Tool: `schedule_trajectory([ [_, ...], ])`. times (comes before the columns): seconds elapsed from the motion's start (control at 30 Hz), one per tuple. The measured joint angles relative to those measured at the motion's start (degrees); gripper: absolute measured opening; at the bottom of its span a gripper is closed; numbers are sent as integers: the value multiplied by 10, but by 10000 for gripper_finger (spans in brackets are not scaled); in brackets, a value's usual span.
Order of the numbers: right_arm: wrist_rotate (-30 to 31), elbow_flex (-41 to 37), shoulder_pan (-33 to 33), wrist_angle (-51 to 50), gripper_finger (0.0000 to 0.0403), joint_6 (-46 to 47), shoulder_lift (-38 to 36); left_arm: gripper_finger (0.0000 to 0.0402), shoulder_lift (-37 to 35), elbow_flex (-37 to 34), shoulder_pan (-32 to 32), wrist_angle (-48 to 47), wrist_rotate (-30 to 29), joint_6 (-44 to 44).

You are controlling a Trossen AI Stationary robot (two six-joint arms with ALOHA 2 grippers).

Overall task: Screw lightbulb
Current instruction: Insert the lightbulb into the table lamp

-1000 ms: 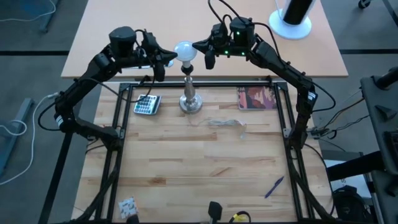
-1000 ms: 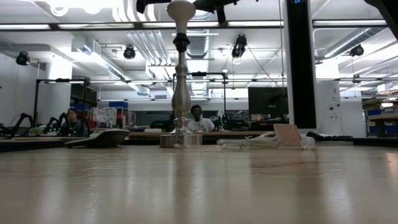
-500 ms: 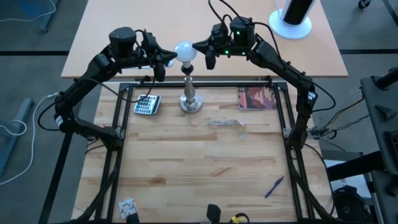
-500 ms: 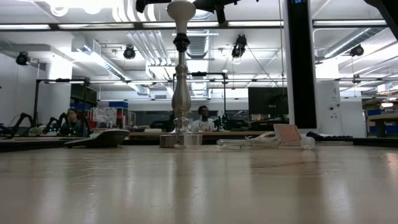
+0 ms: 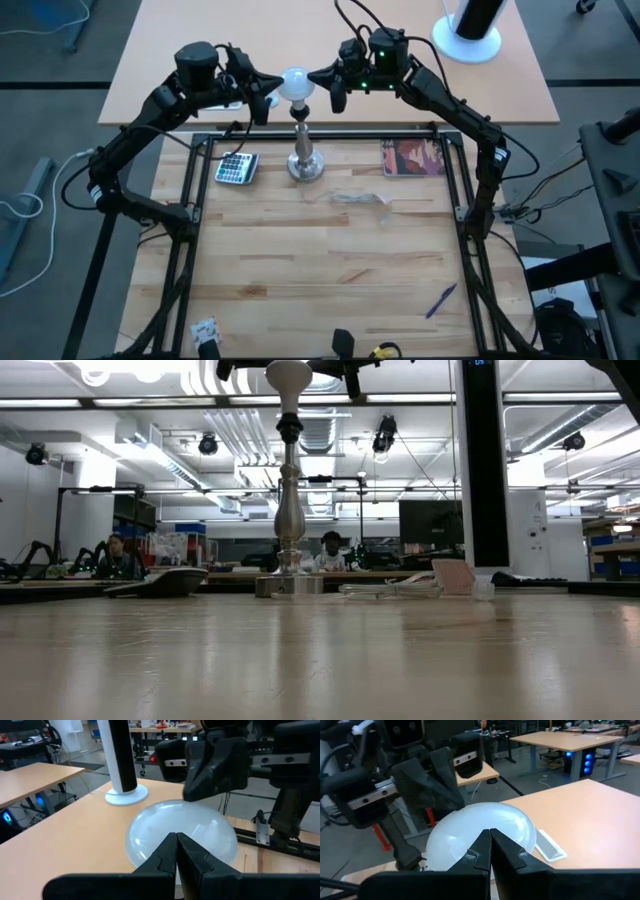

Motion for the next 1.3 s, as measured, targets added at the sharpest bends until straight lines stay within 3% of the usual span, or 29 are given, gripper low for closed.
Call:
schedule_trajectory([
  [0.27,-6,0,2,2,0,3,0,0,0,0,0,4,-25,0],
  [1.3,29,-2,-8,-22,0,-27,-48,0,-59,3,-1,3,-22,0],
])
